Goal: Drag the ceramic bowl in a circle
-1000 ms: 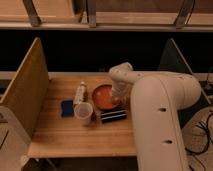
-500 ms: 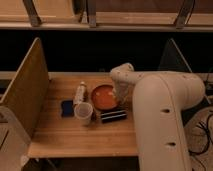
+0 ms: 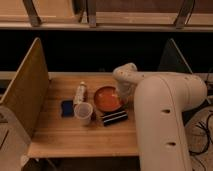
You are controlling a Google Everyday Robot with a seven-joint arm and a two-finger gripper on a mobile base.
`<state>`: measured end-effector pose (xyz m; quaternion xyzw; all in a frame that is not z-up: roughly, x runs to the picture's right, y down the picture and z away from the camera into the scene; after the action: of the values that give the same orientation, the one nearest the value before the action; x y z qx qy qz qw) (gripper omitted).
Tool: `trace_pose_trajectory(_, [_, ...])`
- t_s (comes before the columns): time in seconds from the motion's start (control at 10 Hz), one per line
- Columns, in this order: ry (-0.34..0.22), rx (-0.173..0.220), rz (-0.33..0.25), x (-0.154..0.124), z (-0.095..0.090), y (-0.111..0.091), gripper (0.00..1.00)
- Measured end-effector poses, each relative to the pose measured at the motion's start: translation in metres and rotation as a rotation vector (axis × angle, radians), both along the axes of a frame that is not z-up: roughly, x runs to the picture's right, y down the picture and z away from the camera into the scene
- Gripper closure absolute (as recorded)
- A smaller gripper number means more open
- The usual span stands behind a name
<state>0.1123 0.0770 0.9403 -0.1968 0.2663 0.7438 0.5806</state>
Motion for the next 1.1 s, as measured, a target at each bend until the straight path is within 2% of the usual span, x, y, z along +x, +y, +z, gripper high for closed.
trace_pose_trajectory(0.4, [-0.044,0.092,-0.058,-0.021,0.008,-0.045,1.00])
trace_pose_trajectory(0.6, [-0.070,0.117,-0.078,-0.031,0.002,-0.054,1.00])
trace_pose_trajectory(0.8, [-0.097,0.127,-0.106,-0.040,-0.011,-0.049,1.00])
trace_pose_trajectory(1.1, [-0.068,0.091,-0.141,-0.026,-0.026,-0.021,1.00])
